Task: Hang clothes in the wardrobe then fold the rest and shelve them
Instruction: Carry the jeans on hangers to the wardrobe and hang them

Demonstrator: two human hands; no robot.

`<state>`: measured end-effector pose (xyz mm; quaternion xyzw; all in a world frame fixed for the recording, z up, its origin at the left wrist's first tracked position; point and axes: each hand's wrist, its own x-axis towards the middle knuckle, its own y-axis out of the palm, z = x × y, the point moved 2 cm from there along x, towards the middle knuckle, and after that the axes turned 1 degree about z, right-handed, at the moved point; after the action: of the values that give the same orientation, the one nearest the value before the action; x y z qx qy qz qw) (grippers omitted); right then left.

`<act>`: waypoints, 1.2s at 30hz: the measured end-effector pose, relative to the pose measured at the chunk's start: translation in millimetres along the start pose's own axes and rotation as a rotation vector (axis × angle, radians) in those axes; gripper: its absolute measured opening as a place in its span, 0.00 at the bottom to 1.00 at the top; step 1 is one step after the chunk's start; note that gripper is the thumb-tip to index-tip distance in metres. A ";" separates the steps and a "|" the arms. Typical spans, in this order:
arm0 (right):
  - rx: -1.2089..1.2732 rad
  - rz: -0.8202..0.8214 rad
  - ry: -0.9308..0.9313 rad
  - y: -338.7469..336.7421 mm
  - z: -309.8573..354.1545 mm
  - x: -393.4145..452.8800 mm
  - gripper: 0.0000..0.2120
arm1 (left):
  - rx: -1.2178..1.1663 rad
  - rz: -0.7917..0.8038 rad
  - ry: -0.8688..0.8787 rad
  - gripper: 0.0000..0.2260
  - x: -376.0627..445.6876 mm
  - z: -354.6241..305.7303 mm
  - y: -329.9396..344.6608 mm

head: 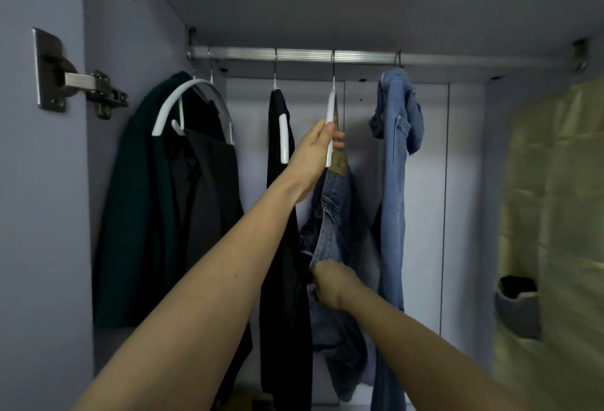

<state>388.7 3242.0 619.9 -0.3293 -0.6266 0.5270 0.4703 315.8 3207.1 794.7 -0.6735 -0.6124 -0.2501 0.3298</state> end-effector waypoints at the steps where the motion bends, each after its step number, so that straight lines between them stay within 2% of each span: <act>1: 0.102 -0.049 0.024 -10.3 -2.3 -0.6 0.09 | 0.005 0.001 -0.004 0.17 0.4 1.2 -0.6; 4: 0.342 -0.374 0.090 -58.8 -3.6 -13.1 0.05 | -0.049 0.009 -0.036 0.16 1.1 7.3 0.8; 7: 0.427 -0.734 -0.008 -108.6 7.7 -31.1 0.04 | -0.085 0.031 -0.059 0.15 4.3 12.7 0.8; 10: 0.582 -0.873 -0.102 -141.1 7.7 -43.5 0.04 | -0.100 0.080 -0.068 0.14 5.6 5.1 0.9; 12: 0.686 -0.890 -0.096 -152.6 0.6 -46.6 0.05 | -0.110 0.112 -0.083 0.14 6.5 -3.1 0.4; 15: 0.813 -0.881 -0.072 -160.5 -8.2 -44.6 0.11 | -0.121 0.102 -0.092 0.13 5.9 -14.1 -5.1; 18: 0.993 -0.828 -0.138 -170.1 -9.9 -39.8 0.07 | -0.054 0.098 -0.090 0.14 3.5 -22.1 -17.8; 20: 1.060 -0.800 -0.192 -179.9 -6.5 -37.4 0.10 | 0.013 0.106 -0.088 0.15 1.9 -26.0 -25.8; 23: 1.071 -0.764 -0.236 -191.8 0.1 -35.3 0.13 | 0.079 0.099 -0.078 0.15 3.2 -29.2 -30.3; 28: 1.160 -0.754 -0.258 -197.7 3.2 -36.7 0.06 | 0.167 0.081 -0.049 0.15 2.0 -37.6 -28.8; 32: 1.154 -0.810 -0.120 -209.2 -10.6 -30.4 0.08 | 0.161 0.109 -0.067 0.11 2.8 -40.1 -21.5; 36: 1.001 -0.587 -0.166 -217.8 -16.1 -32.1 0.09 | 0.142 0.034 -0.070 0.11 7.2 -46.9 -20.1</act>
<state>432.8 3168.9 823.5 0.1627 -0.4011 0.6307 0.6441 299.9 3177.3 833.6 -0.6669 -0.6283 -0.1767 0.3595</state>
